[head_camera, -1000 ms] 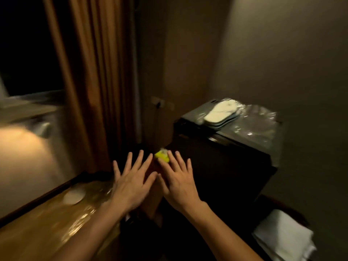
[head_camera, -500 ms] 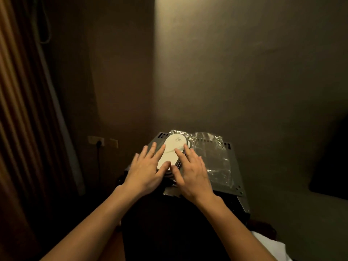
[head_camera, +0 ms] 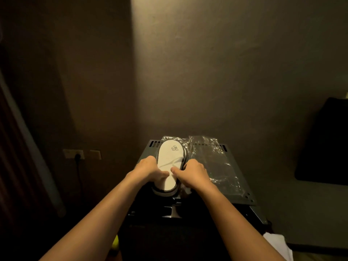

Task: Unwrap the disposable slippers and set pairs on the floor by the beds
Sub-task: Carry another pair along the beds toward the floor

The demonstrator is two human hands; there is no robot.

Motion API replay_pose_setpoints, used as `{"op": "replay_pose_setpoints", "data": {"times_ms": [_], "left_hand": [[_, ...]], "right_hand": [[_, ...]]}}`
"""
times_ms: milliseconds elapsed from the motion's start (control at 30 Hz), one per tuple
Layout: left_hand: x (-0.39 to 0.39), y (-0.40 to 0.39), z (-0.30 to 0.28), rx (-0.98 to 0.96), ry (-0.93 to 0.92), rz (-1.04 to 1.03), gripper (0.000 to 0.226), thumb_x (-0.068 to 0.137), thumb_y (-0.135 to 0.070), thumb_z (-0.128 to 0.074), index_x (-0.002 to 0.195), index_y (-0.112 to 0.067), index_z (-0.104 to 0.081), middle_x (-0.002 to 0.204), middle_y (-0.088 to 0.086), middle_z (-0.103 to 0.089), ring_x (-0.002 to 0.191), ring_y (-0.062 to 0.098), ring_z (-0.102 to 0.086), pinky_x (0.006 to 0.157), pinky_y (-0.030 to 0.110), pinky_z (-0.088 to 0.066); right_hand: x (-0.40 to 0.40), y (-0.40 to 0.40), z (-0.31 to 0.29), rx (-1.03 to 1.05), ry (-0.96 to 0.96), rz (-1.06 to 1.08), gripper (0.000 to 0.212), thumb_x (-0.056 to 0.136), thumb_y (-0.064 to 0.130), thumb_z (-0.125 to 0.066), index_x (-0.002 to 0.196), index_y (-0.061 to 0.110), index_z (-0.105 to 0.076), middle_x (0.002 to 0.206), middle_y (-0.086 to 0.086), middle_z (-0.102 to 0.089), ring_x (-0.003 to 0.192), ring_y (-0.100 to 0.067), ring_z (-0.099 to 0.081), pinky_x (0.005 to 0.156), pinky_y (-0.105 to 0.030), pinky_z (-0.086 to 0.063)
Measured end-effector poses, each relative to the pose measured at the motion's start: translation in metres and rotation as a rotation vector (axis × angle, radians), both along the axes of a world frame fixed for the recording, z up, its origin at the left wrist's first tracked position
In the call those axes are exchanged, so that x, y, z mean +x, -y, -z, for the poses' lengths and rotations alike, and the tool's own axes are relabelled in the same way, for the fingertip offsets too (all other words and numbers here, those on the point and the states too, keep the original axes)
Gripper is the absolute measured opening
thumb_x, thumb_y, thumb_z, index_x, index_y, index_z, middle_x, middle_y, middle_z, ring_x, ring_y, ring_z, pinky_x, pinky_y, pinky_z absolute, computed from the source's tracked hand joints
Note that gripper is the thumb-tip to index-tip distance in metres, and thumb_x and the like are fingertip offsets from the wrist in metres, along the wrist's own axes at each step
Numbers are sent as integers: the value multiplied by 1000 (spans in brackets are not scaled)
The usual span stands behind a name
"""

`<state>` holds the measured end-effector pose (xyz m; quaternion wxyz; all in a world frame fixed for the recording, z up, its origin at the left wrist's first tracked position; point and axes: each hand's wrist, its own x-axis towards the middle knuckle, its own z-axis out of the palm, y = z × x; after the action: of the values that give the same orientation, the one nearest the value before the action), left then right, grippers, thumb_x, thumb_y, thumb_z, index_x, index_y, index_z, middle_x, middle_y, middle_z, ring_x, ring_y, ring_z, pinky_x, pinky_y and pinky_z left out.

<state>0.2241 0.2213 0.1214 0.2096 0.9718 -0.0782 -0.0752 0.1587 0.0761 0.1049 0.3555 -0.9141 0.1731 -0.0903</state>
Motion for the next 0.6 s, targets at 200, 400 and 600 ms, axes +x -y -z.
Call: {"op": "replay_pose_setpoints", "data": {"times_ms": [200,400,600], "left_hand": [[1,-1,-2,-106,52,46,48,80,-59,-69,71,-15,-54,68,1,-55,62,18,-52,46,30,-31],[-8,4,-13,-193,179,46,38,87,-58,-58,93,-21,-58,90,-1,-66,80,18,-61,59,32,-44],[-10,3,-25,-275,238,82,44,97,-60,-39,100,-25,-66,97,-1,-70,93,25,-65,82,41,-54]], "right_hand": [[3,-10,0,315,123,118,39,61,44,-75,76,8,-65,70,-3,-68,64,-19,-63,55,-35,-46],[3,0,-5,635,330,42,29,81,8,-77,106,18,-67,96,2,-75,86,-12,-72,80,-31,-60],[-2,6,-12,657,467,45,36,88,4,-72,123,9,-62,109,-9,-75,100,-22,-73,93,-44,-60]]}}
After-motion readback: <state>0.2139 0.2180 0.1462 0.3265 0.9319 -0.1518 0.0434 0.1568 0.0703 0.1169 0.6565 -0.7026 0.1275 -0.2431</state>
